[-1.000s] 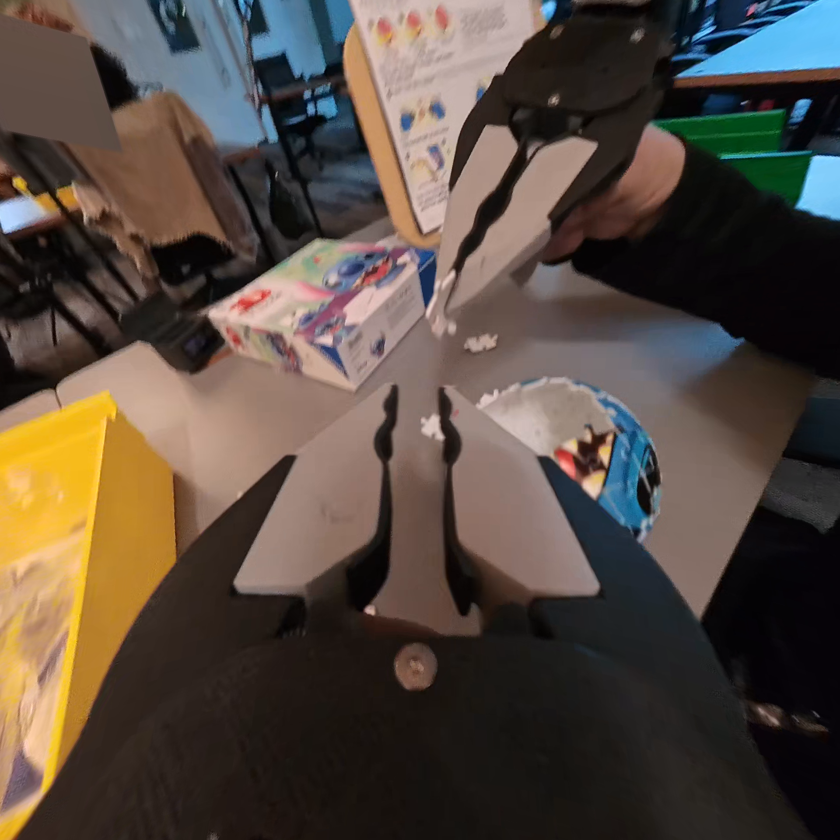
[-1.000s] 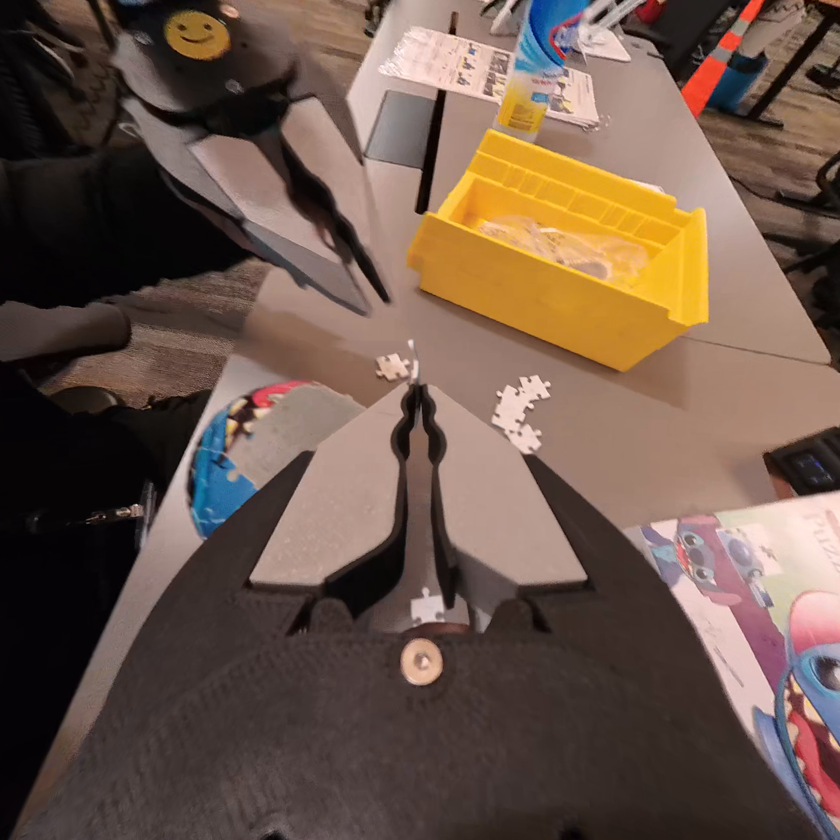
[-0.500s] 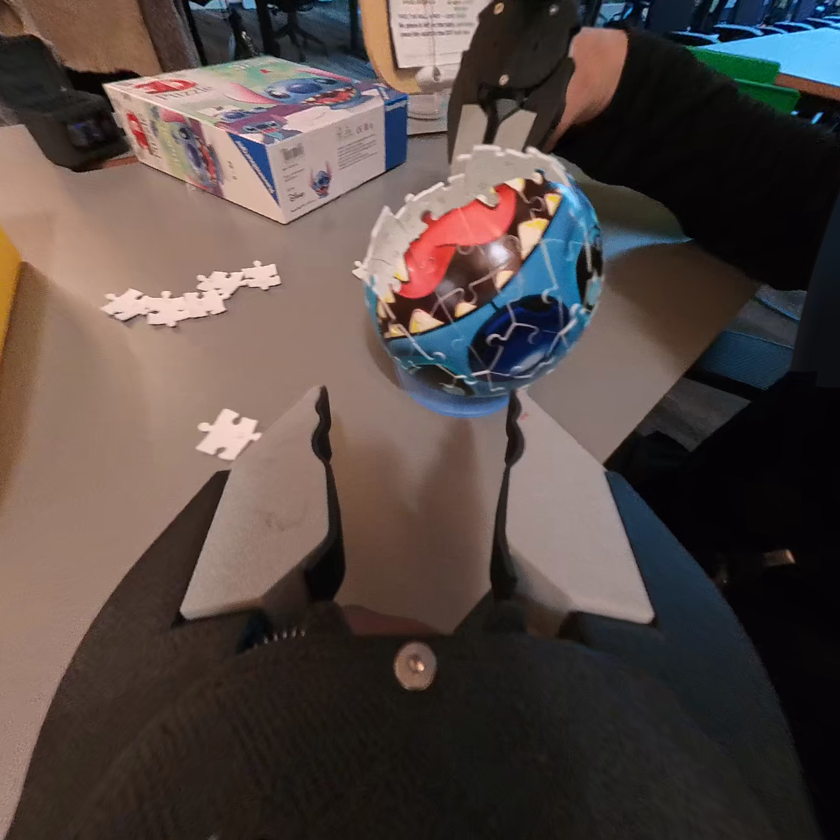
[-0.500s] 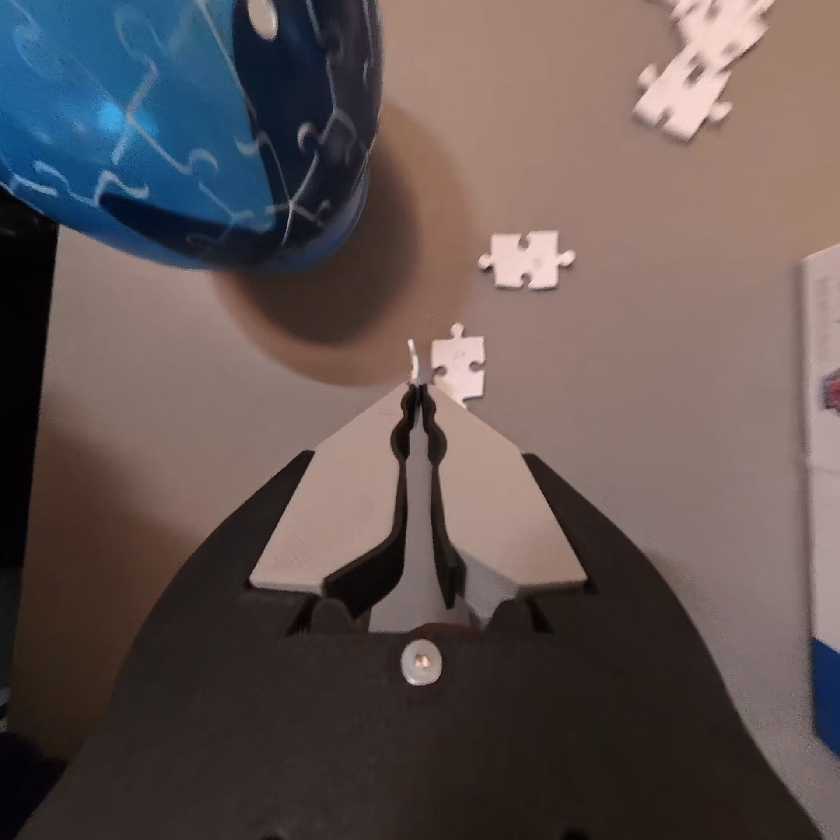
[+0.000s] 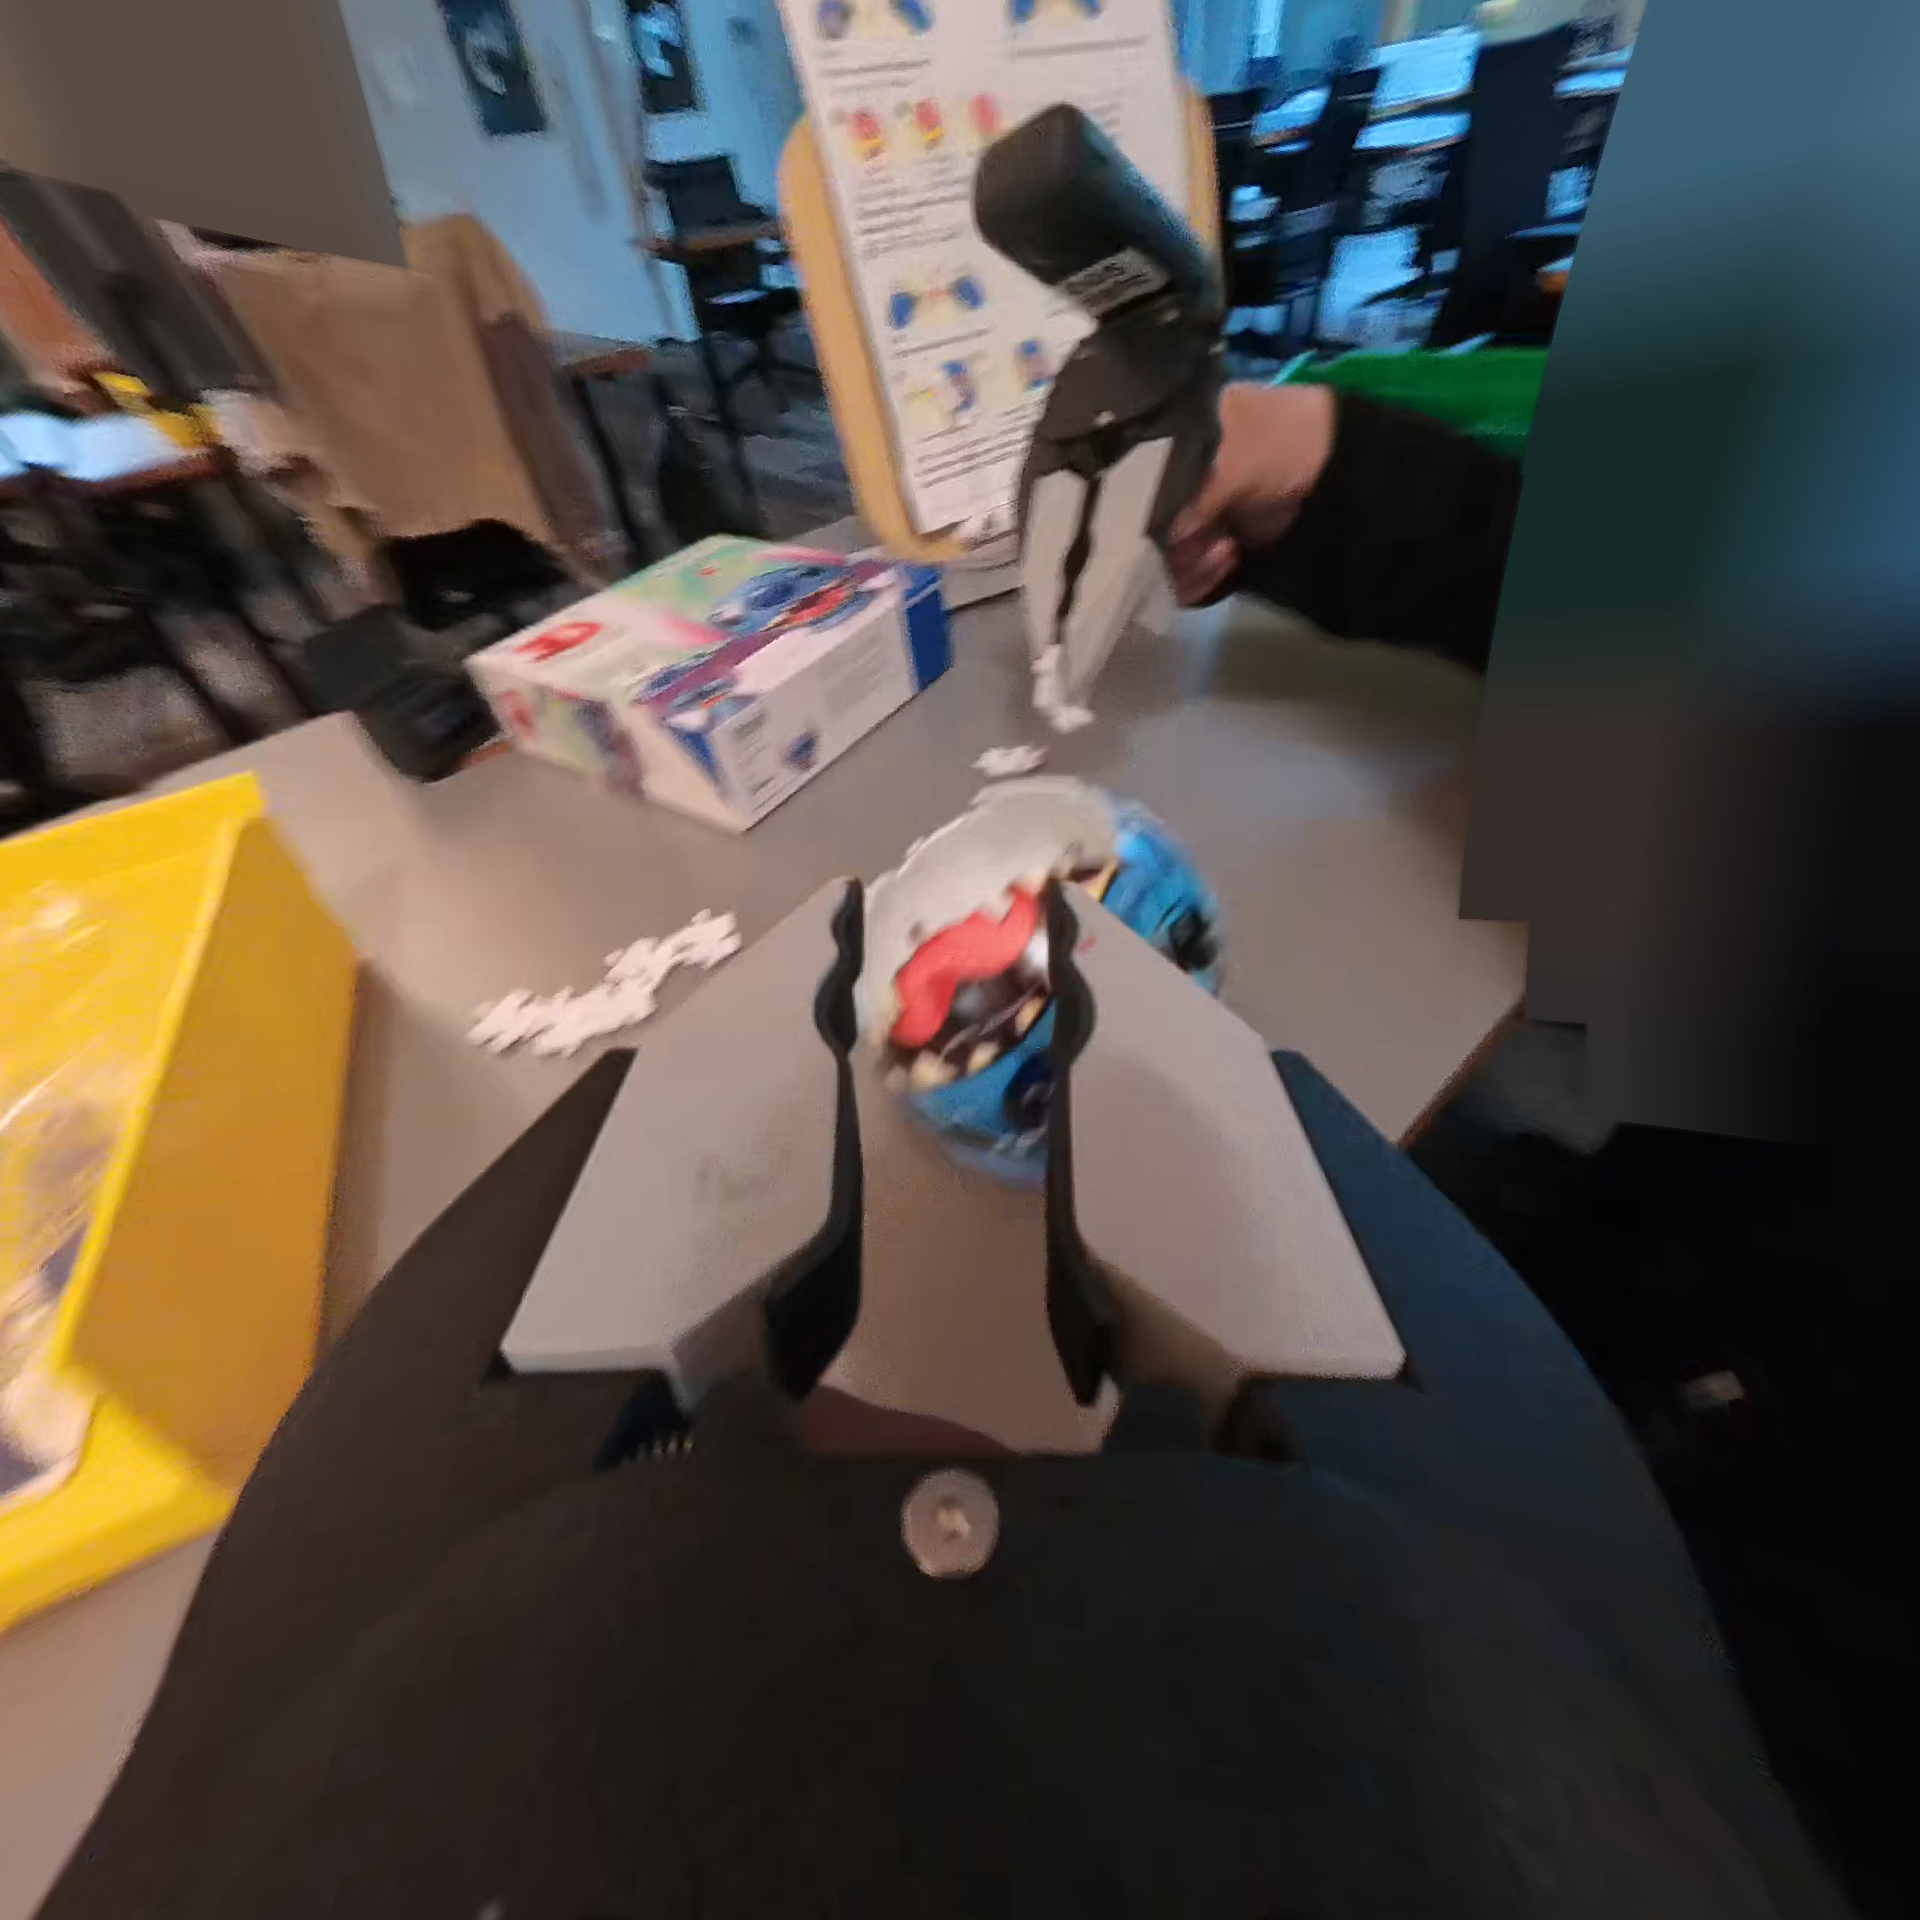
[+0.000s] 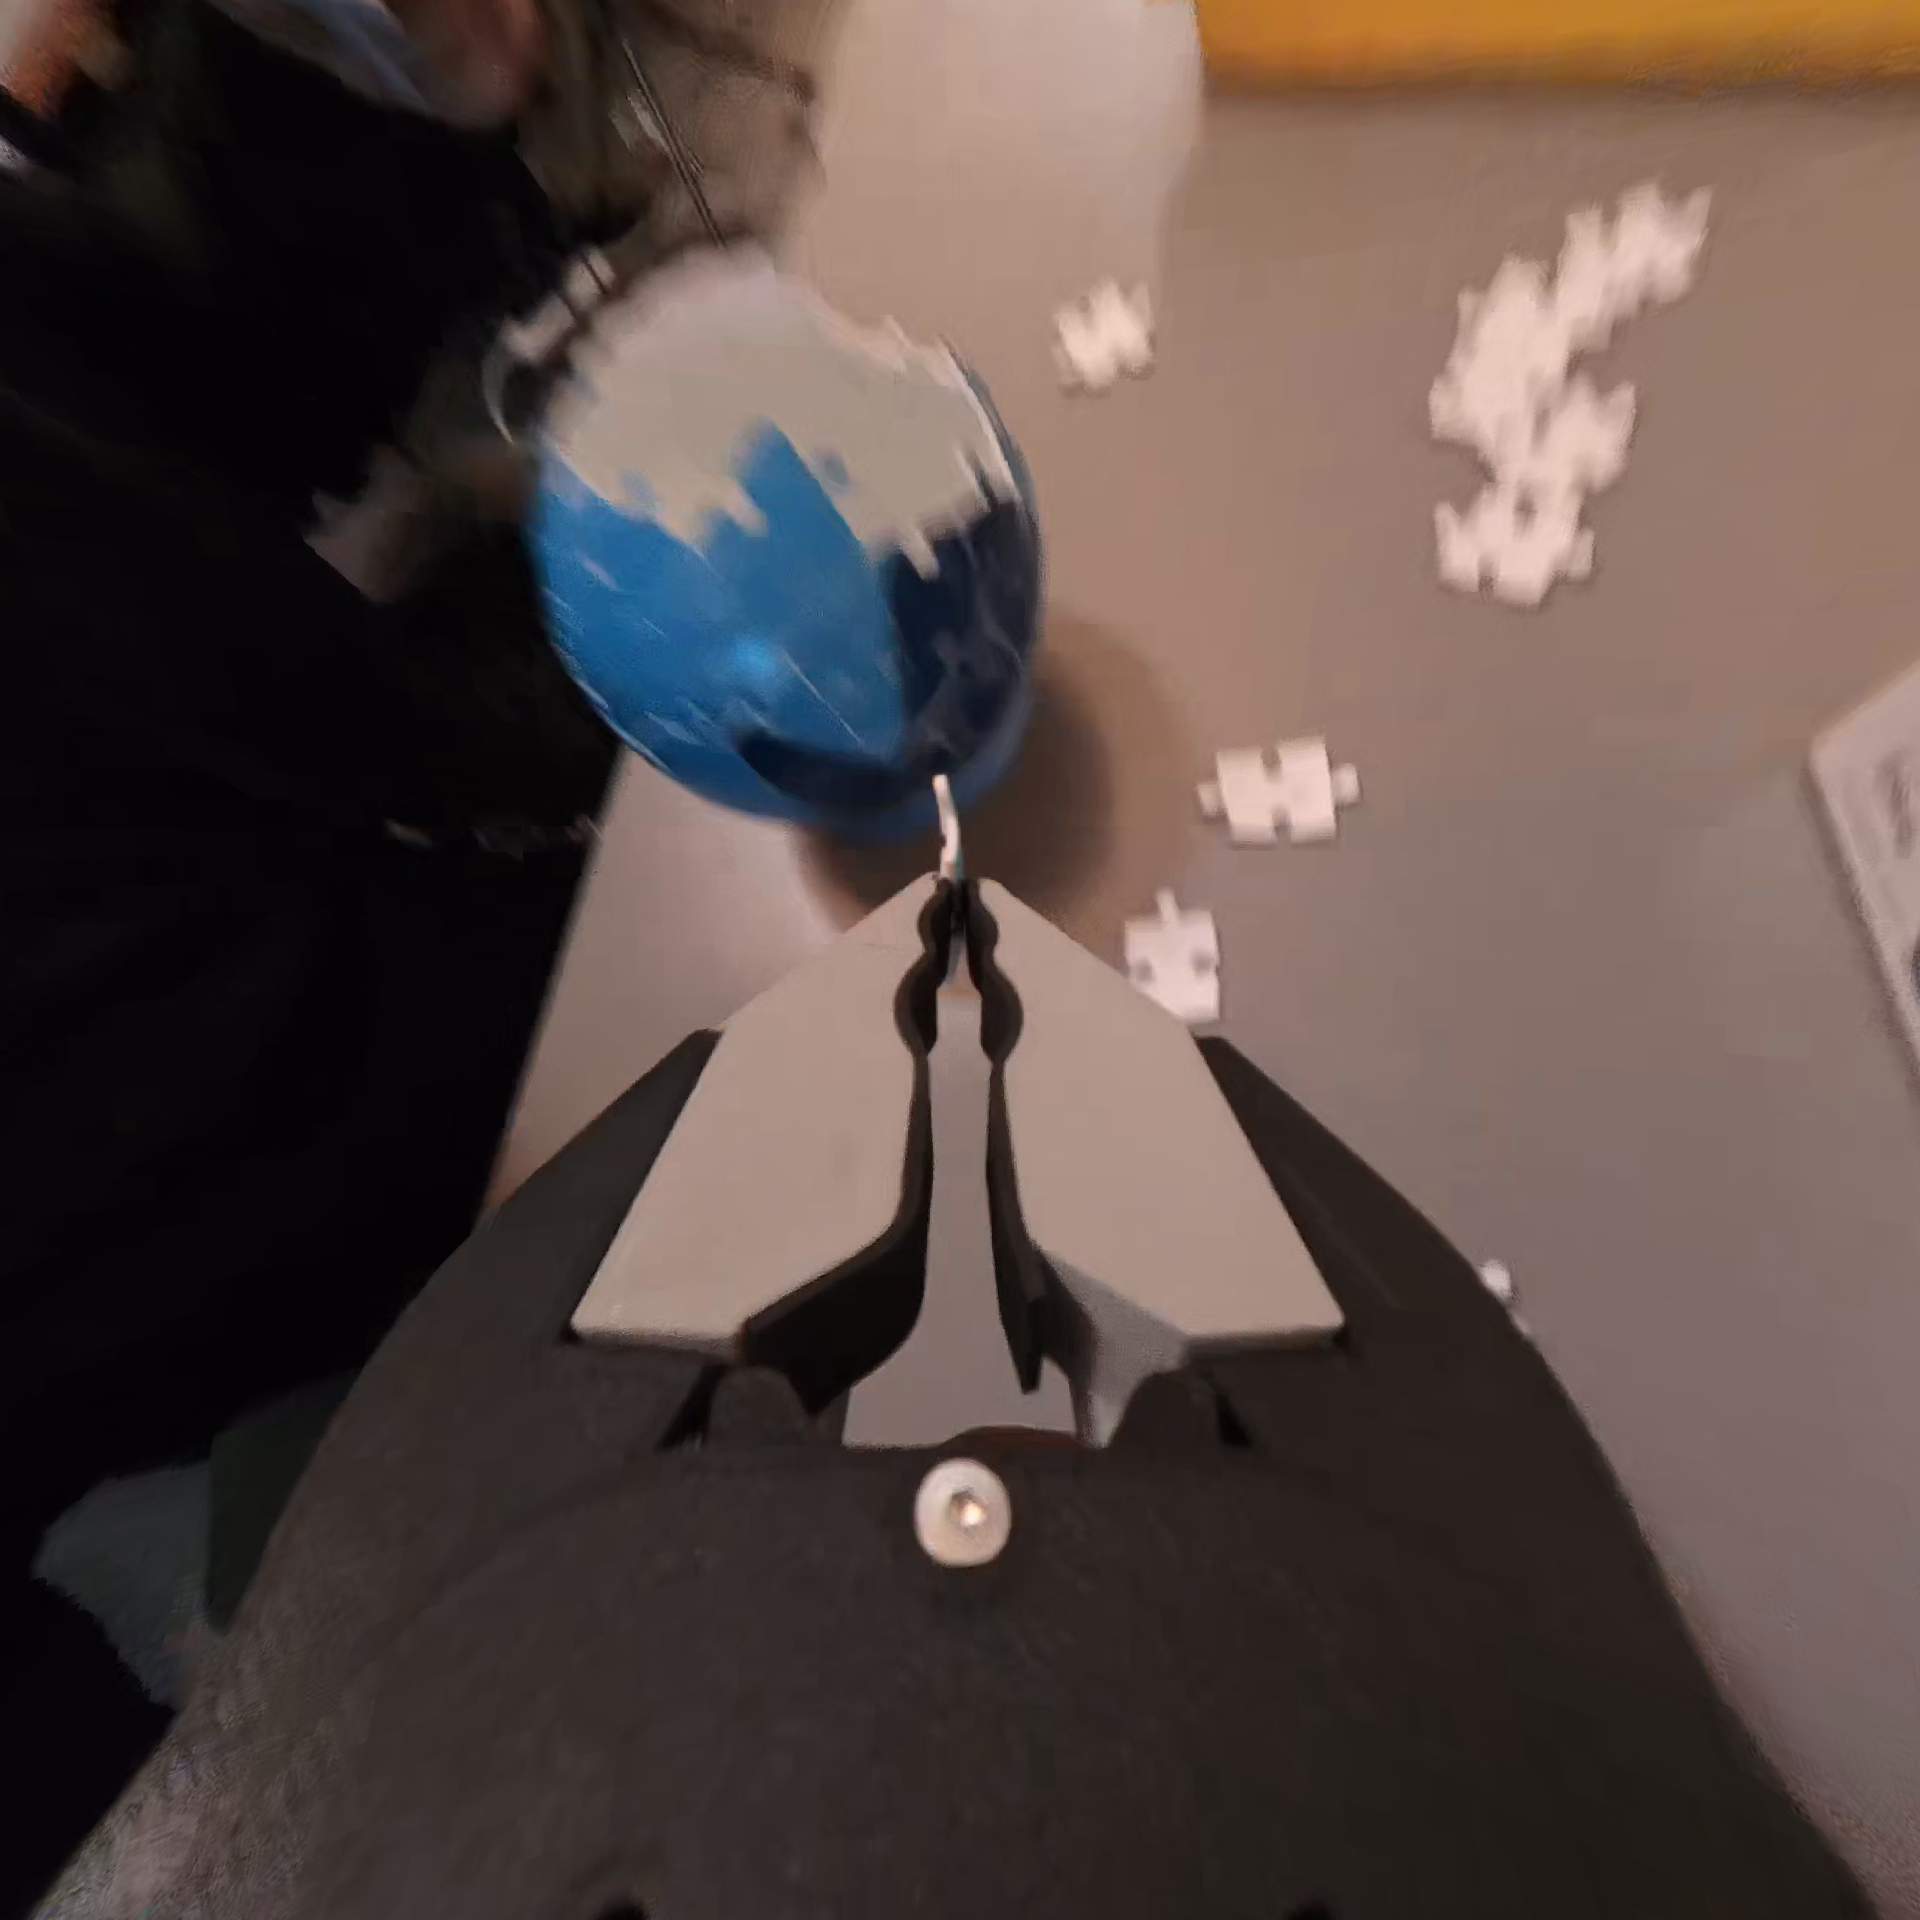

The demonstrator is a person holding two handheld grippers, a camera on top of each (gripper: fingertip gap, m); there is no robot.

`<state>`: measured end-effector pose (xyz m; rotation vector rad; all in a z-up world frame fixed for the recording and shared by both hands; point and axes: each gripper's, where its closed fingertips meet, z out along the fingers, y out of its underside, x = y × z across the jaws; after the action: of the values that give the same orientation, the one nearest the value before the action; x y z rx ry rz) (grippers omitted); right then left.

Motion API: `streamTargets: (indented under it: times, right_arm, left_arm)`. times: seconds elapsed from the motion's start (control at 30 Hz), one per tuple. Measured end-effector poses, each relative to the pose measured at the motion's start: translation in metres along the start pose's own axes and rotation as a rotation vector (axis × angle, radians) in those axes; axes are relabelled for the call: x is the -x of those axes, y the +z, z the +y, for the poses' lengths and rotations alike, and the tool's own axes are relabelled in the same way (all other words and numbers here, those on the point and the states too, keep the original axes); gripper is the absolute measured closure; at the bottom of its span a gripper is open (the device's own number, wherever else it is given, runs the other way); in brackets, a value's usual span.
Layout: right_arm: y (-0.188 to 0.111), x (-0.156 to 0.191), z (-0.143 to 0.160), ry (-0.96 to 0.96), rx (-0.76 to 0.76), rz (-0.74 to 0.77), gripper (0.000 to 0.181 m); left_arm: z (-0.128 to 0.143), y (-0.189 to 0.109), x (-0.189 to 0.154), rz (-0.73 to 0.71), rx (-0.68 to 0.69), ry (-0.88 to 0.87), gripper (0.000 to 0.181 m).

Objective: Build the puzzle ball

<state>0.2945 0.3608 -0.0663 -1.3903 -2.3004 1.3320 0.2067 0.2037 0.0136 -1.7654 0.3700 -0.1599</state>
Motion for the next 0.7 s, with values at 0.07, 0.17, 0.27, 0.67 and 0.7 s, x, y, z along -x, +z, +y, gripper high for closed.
streamTargets:
  times: [0.07,0.17,0.27,0.67,0.7]
  right_arm:
    - [-0.010,0.027,-0.041,-0.054,-0.147,-0.054,0.181]
    - [-0.018,0.069,-0.076,-0.106,-0.257,-0.151,0.181]
    - [-0.018,0.091,-0.080,-0.154,-0.248,-0.137,0.181]
    - [-0.019,0.091,-0.066,-0.143,-0.176,-0.058,0.181]
    - [-0.019,0.092,-0.066,-0.145,-0.174,-0.062,0.181]
  left_arm:
    - [-0.032,0.023,-0.012,0.092,0.014,-0.021,0.143]
    - [-0.059,0.071,-0.024,0.141,0.042,0.019,0.145]
    - [-0.060,0.103,-0.038,0.183,0.096,0.056,0.165]
    - [-0.057,0.108,-0.074,0.357,0.099,-0.040,0.166]
    - [-0.055,0.110,-0.074,0.351,0.107,-0.034,0.168]
